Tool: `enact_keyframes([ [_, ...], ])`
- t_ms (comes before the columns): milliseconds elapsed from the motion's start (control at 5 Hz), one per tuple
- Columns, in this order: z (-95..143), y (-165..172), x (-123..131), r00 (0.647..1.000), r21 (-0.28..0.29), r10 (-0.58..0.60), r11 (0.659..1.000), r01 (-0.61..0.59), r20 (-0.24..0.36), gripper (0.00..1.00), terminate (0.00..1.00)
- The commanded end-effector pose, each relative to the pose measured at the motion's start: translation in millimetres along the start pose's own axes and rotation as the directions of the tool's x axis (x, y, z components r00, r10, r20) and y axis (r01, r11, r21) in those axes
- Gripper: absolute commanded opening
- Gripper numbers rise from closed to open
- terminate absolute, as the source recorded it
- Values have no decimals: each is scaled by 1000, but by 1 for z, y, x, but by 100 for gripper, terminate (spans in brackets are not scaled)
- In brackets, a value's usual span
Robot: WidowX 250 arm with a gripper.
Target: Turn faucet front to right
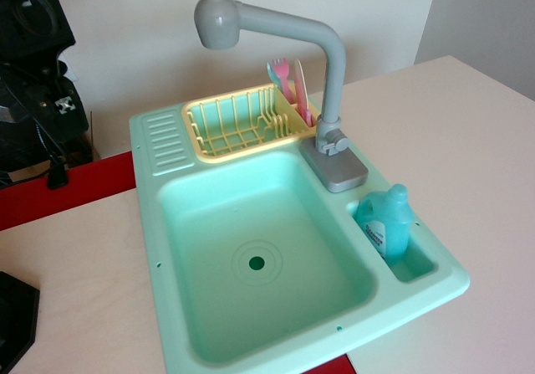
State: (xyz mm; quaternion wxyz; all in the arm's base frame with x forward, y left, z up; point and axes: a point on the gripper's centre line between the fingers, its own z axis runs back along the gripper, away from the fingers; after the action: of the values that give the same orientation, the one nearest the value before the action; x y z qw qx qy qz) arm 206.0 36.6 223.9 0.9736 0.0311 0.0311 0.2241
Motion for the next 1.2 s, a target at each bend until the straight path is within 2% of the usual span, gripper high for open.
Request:
enact_keyframes([
  [0,0,0,0,1000,0,0,1000,0,0,100,0],
  [400,2,8,49,997,11,71,997,-71,5,100,0],
  [1000,-6,-1,84,997,17,72,997,-72,-12,100,0],
])
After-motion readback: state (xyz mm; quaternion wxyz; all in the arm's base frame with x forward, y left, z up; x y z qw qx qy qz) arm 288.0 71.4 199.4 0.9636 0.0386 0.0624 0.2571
